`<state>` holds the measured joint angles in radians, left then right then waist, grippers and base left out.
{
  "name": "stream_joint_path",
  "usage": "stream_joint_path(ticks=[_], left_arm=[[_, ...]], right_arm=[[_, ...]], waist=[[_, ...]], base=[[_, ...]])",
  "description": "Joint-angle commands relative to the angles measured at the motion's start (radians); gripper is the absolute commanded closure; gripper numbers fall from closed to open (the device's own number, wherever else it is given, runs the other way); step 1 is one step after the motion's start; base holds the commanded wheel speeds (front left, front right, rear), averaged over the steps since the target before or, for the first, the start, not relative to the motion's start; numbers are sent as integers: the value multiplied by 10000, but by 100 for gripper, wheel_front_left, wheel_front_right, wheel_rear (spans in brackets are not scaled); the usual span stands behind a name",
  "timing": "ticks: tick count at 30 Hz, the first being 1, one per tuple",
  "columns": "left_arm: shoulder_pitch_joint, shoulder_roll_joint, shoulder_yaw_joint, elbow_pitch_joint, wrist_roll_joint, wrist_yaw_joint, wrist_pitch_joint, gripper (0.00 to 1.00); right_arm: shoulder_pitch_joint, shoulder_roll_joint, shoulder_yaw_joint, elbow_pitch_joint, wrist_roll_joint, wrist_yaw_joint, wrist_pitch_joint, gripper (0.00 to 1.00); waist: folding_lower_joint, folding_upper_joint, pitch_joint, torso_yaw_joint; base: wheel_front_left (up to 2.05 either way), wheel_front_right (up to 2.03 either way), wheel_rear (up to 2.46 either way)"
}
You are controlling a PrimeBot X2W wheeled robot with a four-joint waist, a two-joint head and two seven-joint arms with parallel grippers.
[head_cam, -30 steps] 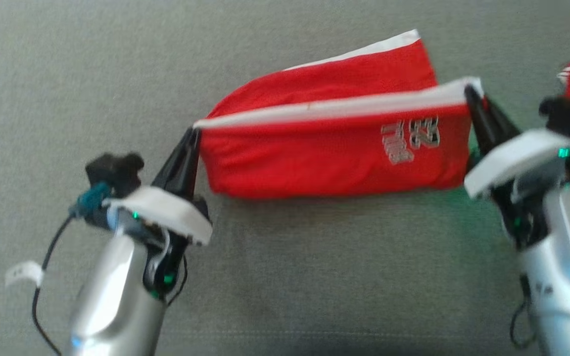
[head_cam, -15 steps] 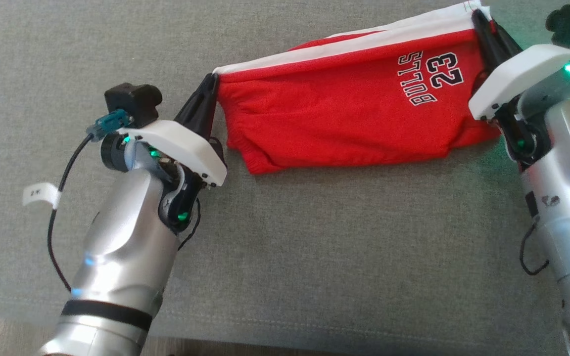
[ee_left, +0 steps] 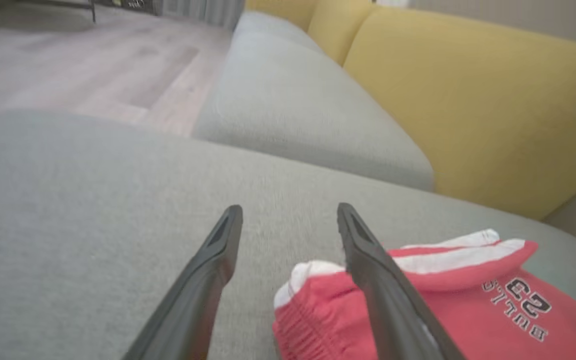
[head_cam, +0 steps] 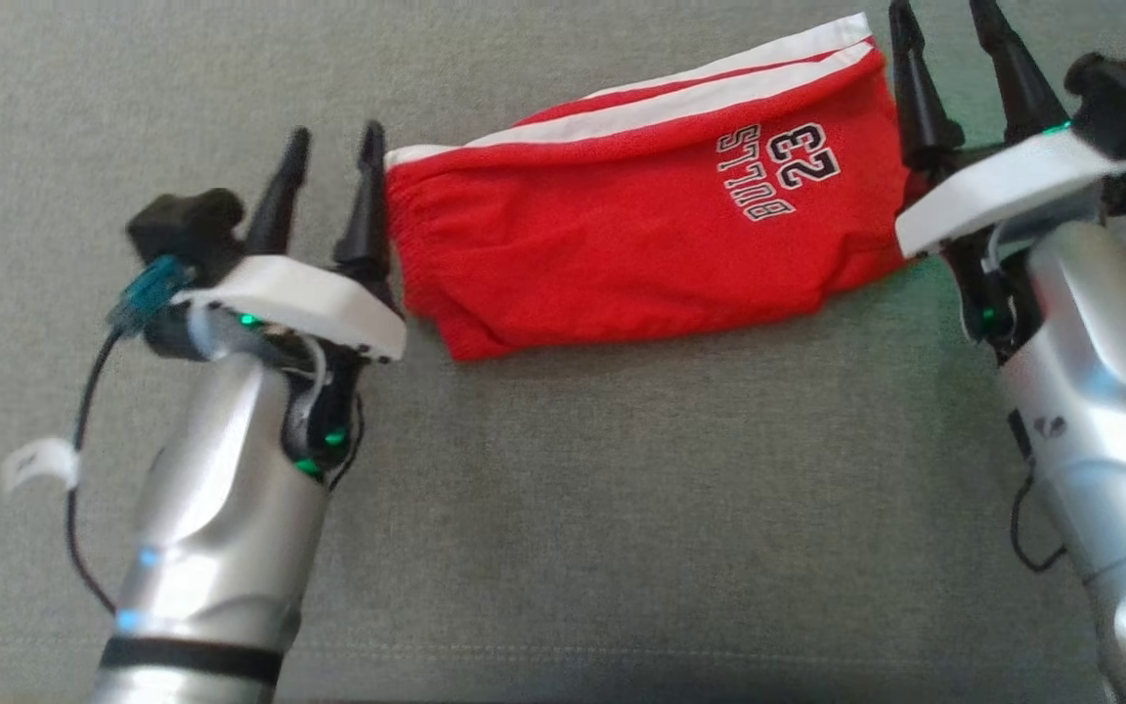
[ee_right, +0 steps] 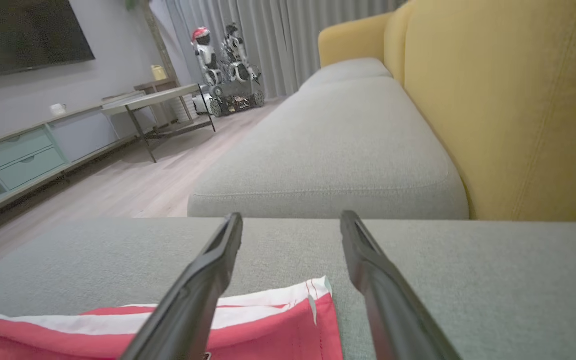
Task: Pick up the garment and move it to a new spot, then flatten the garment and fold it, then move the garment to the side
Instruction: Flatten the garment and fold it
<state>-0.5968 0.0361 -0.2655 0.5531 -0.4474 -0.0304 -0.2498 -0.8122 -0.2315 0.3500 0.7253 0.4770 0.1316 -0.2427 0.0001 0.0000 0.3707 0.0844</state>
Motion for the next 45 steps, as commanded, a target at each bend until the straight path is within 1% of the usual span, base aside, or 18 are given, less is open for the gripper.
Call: stream_joint_path(ticks=[1, 3, 6, 11, 17, 23, 31, 45], left_arm=[[190, 347, 488, -714, 235, 121, -114, 0], [734, 356, 820, -1621, 640, 304, -116, 0], [1487, 376, 1124, -2629, 1160, 454, -117, 0], [2600, 439, 1318, -3615, 1708, 540, -118, 0], [3626, 592, 1289, -3948, 2011, 627, -119, 0], [4187, 709, 1133, -3896, 2117, 690, -54, 0], [4406, 703, 1114, -3906, 2047, 843, -10, 0], [4388, 744, 1078, -3936, 1970, 965, -24, 0]], right_arm=[[341, 64, 19, -507, -238, -9, -141, 0], [783, 82, -232, -1086, -584, -9, -175, 0], [1629, 206, -808, -2199, -1151, -9, -185, 0], [3420, 588, -1697, -3756, -2033, -9, -183, 0], [5441, 1169, -2585, -5560, -2717, -9, 471, 0], [6617, 1473, -2877, -6980, -3132, -9, 1289, 0], [7073, 1615, -2982, -7748, -3315, -9, 1827, 0], [7136, 1698, -2998, -7903, -3358, -9, 2054, 0]], waist=[[-1, 0, -177, -166], [-1, 0, -315, -290], [-1, 0, -529, -460], [-1, 0, -930, -682], [-1, 0, -1228, -850], [-1, 0, -1357, -983], [-1, 0, -1442, -1002], [-1, 0, -1449, -940]], base=[[0, 0, 0], [0, 0, 0], [0, 0, 0], [0, 0, 0], [0, 0, 0], [0, 0, 0], [0, 0, 0], [0, 0, 0]])
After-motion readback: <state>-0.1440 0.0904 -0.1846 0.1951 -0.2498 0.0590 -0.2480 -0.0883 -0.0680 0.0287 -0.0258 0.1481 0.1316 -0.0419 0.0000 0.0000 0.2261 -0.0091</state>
